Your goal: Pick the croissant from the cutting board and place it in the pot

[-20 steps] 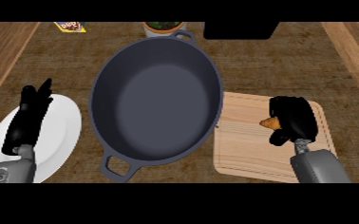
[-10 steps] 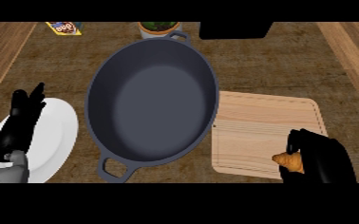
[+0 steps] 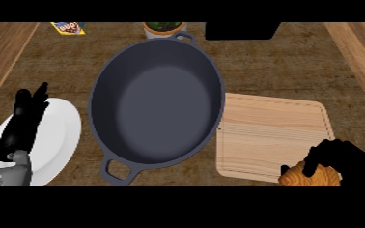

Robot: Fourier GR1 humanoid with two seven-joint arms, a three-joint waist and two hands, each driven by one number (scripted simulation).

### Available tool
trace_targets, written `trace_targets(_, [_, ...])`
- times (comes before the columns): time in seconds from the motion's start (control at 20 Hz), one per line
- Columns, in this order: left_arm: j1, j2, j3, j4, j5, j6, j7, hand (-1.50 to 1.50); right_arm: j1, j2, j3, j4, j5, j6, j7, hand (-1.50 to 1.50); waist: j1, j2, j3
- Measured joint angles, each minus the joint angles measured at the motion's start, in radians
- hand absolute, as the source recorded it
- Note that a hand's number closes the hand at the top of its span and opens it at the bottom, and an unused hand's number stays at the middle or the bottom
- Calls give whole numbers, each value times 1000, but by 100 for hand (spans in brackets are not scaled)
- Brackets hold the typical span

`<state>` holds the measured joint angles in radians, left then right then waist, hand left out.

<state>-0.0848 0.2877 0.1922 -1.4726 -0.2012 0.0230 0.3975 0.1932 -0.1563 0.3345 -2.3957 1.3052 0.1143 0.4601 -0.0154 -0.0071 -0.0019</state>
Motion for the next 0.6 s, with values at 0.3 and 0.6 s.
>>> trace_targets(0.3, [-13,-8,-4,15,-3,0,-9,0,-217,65,134,-31,75,136,122,150,10,2,-1])
trace_targets(0.6, [-27,-18,-19,8,-17,4,7,0,-532,136,252,8,64,333,385,150,24,3,-1])
